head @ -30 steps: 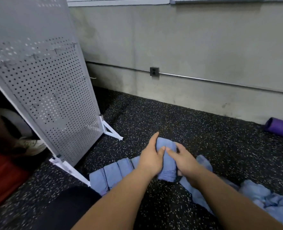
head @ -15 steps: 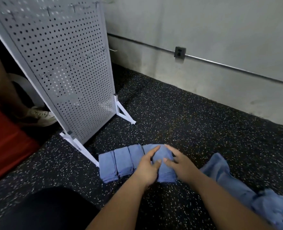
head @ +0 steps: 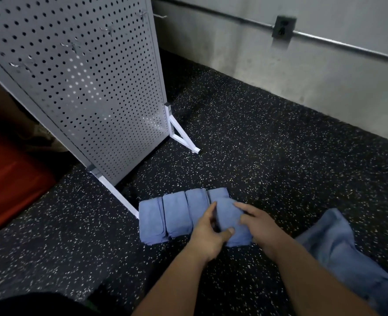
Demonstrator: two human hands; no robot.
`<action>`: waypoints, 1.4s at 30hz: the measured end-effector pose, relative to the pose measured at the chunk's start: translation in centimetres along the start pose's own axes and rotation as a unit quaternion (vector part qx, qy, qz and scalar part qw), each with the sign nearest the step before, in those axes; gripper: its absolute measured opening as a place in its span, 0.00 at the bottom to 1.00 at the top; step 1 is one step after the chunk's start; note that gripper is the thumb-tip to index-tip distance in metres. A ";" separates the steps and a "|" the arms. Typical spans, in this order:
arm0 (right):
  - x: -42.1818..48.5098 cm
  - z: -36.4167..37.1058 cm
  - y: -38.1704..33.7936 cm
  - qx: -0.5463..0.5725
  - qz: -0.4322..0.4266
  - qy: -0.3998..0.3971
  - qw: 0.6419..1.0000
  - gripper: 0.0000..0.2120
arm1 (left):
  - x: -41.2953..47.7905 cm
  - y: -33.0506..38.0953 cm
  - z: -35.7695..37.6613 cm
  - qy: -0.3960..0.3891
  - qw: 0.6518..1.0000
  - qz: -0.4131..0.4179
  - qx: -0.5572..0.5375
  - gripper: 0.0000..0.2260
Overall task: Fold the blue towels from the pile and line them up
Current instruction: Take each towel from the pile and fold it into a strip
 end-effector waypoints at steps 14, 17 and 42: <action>9.9 -0.2 0.7 -0.091 -0.067 0.008 0.994 0.29 | 5.4 -2.8 -4.1 0.111 0.905 -0.036 0.410 0.34; 11.0 -0.3 1.3 -0.118 -0.078 0.002 0.990 0.30 | 6.6 -3.2 -4.3 0.105 0.894 -0.037 0.435 0.34; 12.7 1.0 4.3 -0.434 -0.011 0.018 0.901 0.33 | 10.0 -5.2 -3.1 -0.036 0.789 -0.112 0.603 0.33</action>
Point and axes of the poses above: each hand's wrist, its own x-axis towards the middle knuckle, its own z-axis out of the palm, y = z × x, the point moved 6 cm from there along x, towards the middle knuckle, and after that the axes turned 14 degrees about -y, right-handed, at the moved point
